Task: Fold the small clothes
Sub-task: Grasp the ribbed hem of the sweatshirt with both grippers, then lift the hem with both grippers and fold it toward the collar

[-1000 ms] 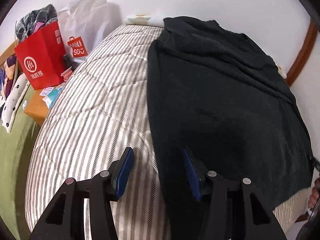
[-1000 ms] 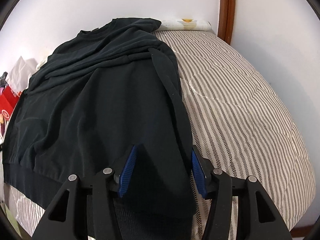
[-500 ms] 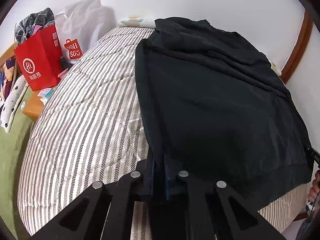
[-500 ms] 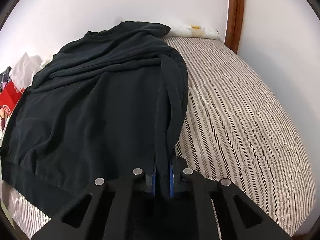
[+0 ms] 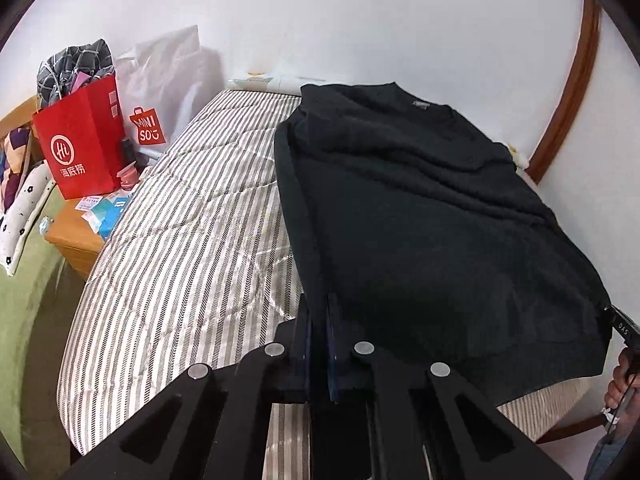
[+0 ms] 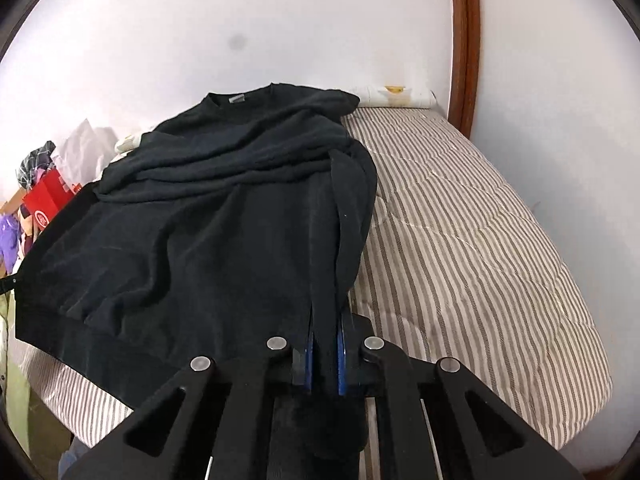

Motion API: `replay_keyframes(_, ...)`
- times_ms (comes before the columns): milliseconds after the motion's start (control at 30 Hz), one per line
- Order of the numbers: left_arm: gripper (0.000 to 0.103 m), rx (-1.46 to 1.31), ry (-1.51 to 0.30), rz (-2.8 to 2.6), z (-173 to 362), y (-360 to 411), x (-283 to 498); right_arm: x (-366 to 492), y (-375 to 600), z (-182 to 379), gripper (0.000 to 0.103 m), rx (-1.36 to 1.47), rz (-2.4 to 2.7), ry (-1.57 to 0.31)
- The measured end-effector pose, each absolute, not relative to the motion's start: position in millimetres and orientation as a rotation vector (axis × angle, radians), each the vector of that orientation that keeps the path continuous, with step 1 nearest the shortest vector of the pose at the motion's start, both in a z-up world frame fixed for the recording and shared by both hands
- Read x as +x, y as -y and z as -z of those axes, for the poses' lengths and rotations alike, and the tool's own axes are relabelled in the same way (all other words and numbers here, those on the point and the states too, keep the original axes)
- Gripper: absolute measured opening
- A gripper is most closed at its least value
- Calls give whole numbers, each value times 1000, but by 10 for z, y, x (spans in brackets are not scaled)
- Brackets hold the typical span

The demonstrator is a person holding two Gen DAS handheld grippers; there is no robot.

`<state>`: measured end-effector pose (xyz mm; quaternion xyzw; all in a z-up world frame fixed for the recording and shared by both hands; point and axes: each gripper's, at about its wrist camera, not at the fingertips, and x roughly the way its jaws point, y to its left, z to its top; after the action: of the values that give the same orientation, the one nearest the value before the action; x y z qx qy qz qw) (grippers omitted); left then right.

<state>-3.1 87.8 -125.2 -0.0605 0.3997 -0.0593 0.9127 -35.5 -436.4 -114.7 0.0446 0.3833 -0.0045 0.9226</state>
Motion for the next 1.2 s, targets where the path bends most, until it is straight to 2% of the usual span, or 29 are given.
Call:
replay_keyframes(267, 5, -167, -763, 160, 976, -896, 78, -249, 4385, 883, 8, 129, 7, -724)
replay_keyframes(700, 6, -199, -643, 144, 424, -890, 833, 567, 4496, 207, 8, 160, 10, -622)
replay_keyframes(933, 6, -197, -647, 131, 366, -861, 1416, 1136, 4611, 200, 8, 180, 32, -621)
replay_keyframes(1200, 6, -179, -705, 111, 561, -790, 2083, 1761, 4566, 412, 8, 156, 41, -656)
